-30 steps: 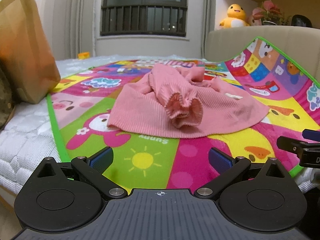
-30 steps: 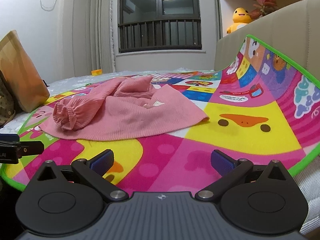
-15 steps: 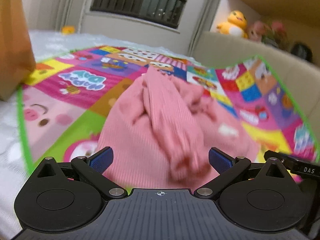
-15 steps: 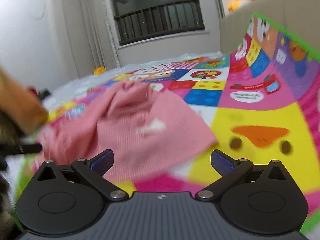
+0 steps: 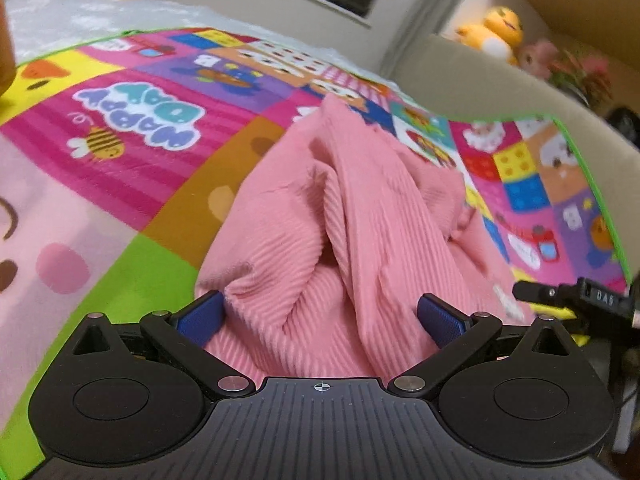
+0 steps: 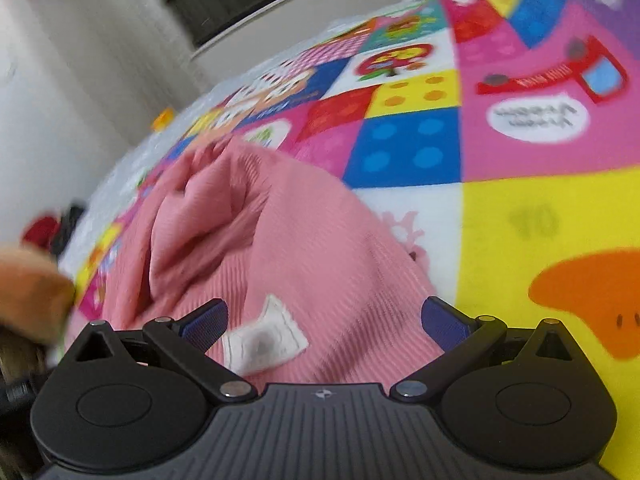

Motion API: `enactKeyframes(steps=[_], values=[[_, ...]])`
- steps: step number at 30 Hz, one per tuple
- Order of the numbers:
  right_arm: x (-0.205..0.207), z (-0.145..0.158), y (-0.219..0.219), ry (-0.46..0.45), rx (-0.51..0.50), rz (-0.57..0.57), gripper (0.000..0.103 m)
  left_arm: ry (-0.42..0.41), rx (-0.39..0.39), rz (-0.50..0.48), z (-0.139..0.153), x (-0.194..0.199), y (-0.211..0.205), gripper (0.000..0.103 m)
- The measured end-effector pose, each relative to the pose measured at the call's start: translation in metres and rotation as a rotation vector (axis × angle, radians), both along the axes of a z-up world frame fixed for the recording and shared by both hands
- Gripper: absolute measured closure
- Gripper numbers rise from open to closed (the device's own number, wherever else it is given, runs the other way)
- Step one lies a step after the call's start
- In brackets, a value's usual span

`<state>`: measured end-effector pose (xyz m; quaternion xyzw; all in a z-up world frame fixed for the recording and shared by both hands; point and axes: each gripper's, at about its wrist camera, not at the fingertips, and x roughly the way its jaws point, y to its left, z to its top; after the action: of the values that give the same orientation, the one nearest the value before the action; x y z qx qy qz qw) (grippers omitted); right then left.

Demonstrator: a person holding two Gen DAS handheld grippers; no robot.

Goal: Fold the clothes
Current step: 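Reach both tools down toward the bunched pink top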

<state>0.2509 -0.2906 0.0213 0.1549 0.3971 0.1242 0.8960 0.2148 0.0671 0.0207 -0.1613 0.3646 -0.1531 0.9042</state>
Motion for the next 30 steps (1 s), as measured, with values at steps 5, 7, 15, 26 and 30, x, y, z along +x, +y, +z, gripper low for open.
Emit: enactKeyframes(steps=[5,7,15,26,30], values=[[-0.003,0.021,0.006,-0.17,-0.114,0.001,0.0,0.023,-0.02,-0.003,0.011,0.001,0.005,0.0],[0.009,0.015,0.007,-0.166,-0.147,-0.017,0.0,0.025,-0.04,0.025,0.01,0.003,0.009,0.0],[-0.003,-0.001,0.022,-0.152,-0.166,0.074,0.059,-0.041,0.075,-0.025,0.007,-0.014,-0.015,0.046],[-0.097,0.01,-0.001,-0.136,-0.262,0.209,0.086,-0.022,0.09,-0.23,0.015,-0.093,-0.038,0.074],[-0.129,0.025,-0.016,-0.2,-0.328,0.201,0.072,-0.071,0.078,-0.191,0.042,-0.11,-0.023,0.055]])
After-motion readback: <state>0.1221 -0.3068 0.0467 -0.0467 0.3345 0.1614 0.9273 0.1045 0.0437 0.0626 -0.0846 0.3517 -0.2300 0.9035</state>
